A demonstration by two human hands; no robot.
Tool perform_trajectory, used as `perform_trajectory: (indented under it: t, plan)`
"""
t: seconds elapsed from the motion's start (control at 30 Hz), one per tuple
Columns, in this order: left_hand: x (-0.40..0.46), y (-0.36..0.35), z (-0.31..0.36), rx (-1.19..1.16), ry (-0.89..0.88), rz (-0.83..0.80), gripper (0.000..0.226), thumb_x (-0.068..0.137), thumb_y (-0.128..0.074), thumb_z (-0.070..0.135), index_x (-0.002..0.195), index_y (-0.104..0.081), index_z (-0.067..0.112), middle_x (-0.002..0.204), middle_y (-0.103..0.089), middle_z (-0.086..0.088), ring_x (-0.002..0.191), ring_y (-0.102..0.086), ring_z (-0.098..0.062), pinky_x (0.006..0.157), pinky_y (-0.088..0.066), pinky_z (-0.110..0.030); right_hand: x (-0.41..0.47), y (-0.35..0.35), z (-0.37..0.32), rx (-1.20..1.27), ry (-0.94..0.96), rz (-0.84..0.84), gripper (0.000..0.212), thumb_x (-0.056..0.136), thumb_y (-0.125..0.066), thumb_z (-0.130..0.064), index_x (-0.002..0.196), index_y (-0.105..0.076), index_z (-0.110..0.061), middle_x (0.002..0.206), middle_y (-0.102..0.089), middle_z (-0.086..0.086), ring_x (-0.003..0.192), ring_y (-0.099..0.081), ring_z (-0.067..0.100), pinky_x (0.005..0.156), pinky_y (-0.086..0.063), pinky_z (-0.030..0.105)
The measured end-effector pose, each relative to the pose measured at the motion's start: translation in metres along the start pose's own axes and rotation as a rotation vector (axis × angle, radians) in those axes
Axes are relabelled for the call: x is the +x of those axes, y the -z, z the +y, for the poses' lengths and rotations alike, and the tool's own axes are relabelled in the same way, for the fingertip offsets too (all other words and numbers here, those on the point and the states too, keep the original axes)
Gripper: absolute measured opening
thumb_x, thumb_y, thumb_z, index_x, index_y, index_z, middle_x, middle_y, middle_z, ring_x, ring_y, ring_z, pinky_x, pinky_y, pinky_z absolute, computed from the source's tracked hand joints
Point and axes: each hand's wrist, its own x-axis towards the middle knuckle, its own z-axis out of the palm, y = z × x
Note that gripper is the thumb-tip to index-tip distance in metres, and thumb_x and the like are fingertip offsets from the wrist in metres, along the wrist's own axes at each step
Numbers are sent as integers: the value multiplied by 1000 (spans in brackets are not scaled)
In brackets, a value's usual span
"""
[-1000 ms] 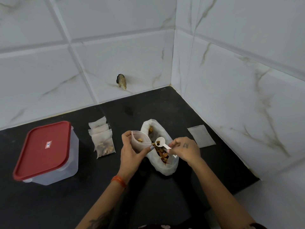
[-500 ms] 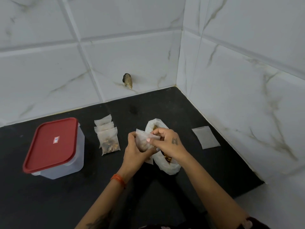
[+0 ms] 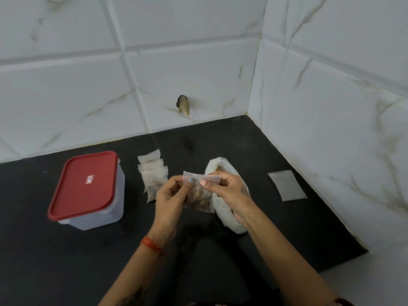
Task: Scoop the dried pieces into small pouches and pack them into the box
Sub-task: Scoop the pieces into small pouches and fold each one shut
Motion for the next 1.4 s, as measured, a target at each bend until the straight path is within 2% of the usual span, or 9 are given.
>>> perform_trajectory:
  t: [0.17, 0.33, 0.5, 0.7, 0.8, 0.93, 1.13, 1.27, 1.4]
  plan:
    - [-1, 3, 3, -13, -33, 18, 14, 89, -57, 12, 92, -64, 1, 92, -63, -21, 85, -61, -28, 71, -54, -32, 2, -9, 1, 7, 0, 37, 13, 83, -70, -19, 94, -71, -11, 68, -66, -14, 68, -62, -8, 57, -43, 5]
    - [-1, 2, 3, -21, -36, 52, 10, 90, -56, 8, 86, -64, 3, 88, -61, -22, 82, -60, -27, 72, -52, -37, 3, -15, 0, 61, -53, 69, 18, 81, -71, -24, 94, -71, -11, 82, -72, 2, 86, -69, 14, 71, -50, 22]
    - [-2, 0, 3, -26, -36, 56, 10, 90, -55, 5, 84, -60, 1, 88, -59, -18, 82, -58, -25, 75, -50, -39, 5, -18, 0, 61, -98, 101, 21, 80, -71, -25, 95, -70, -10, 92, -71, 9, 97, -67, 23, 80, -55, 33]
    - [-5, -3, 7, -84, 19, 44, 12, 87, -58, 12, 90, -64, 3, 88, -63, -16, 87, -59, -29, 83, -49, -47, 2, -16, -4, 94, -99, 63, 17, 80, -72, -23, 92, -71, -10, 83, -73, 3, 89, -69, 16, 71, -53, 24]
    - [-5, -2, 9, -68, 21, 65, 9, 88, -58, 8, 90, -64, 3, 88, -63, -18, 87, -58, -32, 84, -49, -50, 1, -12, -6, 78, -88, 46, 14, 79, -73, -23, 89, -72, -13, 79, -72, -2, 84, -69, 11, 68, -50, 21]
    - [-6, -2, 11, -52, 16, 68, 7, 87, -58, 10, 88, -64, 7, 88, -64, -14, 87, -60, -30, 83, -50, -50, 2, -10, -3, 52, -90, 59, 17, 77, -75, -26, 90, -73, -15, 82, -72, -1, 90, -68, 17, 79, -51, 30]
    - [-7, -4, 12, -33, -6, 76, 8, 88, -59, 11, 87, -66, 8, 85, -66, -10, 86, -63, -27, 83, -51, -51, 0, -9, -6, 85, -53, 57, 16, 80, -72, -21, 92, -72, -9, 68, -68, -8, 69, -66, 1, 58, -46, 12]
    - [-7, -5, 14, -38, -14, 82, 11, 86, -59, 14, 86, -64, 4, 83, -64, -11, 85, -61, -28, 84, -50, -55, -1, -11, -7, 96, -51, 67, 19, 79, -74, -25, 89, -73, -9, 79, -72, 3, 82, -70, 17, 72, -53, 27]
    - [-8, -5, 14, -42, -7, 76, 10, 85, -60, 16, 83, -64, 7, 84, -64, -11, 87, -62, -28, 85, -49, -55, -2, -11, -8, 122, -61, 66, 16, 80, -73, -23, 87, -72, -9, 82, -73, 7, 83, -71, 19, 74, -55, 30]
